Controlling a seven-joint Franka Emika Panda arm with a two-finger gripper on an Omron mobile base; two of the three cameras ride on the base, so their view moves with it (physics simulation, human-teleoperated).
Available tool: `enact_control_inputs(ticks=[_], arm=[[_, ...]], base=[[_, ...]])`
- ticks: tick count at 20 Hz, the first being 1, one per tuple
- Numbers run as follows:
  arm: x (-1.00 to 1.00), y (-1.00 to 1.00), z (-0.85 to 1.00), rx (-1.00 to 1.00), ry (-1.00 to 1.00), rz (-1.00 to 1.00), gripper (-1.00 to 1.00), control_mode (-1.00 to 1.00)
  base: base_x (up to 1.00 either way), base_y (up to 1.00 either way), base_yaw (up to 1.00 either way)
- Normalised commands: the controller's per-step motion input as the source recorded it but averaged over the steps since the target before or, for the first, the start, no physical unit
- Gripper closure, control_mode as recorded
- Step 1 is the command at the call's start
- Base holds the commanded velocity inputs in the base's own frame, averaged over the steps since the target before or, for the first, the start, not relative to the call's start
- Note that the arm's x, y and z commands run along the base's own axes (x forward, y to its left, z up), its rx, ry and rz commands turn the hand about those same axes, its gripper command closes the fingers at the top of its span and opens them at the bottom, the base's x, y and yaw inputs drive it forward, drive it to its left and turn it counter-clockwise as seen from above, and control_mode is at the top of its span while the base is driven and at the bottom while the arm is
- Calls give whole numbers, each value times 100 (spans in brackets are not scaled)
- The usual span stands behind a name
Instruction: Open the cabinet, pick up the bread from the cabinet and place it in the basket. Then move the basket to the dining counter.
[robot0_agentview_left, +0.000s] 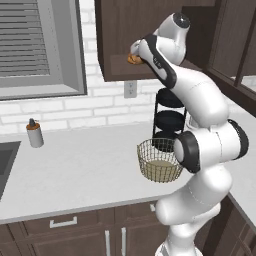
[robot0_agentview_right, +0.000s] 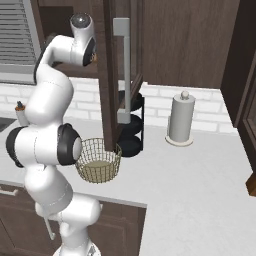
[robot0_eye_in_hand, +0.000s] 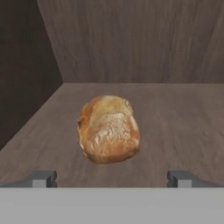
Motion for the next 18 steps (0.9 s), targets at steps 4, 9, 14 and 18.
enact_control_inputs(ticks=[4,9,14,18], arm=[[27,6,-10,0,7,2,-100,-100],[45,11,-1,0,15,1,-100,-100],[27,7,0,0,8,0,-100,-100],[3,5,-1,0,2,2,-100,-100]], base=[[0,0,0],[0,0,0],[0,0,0],[0,0,0]])
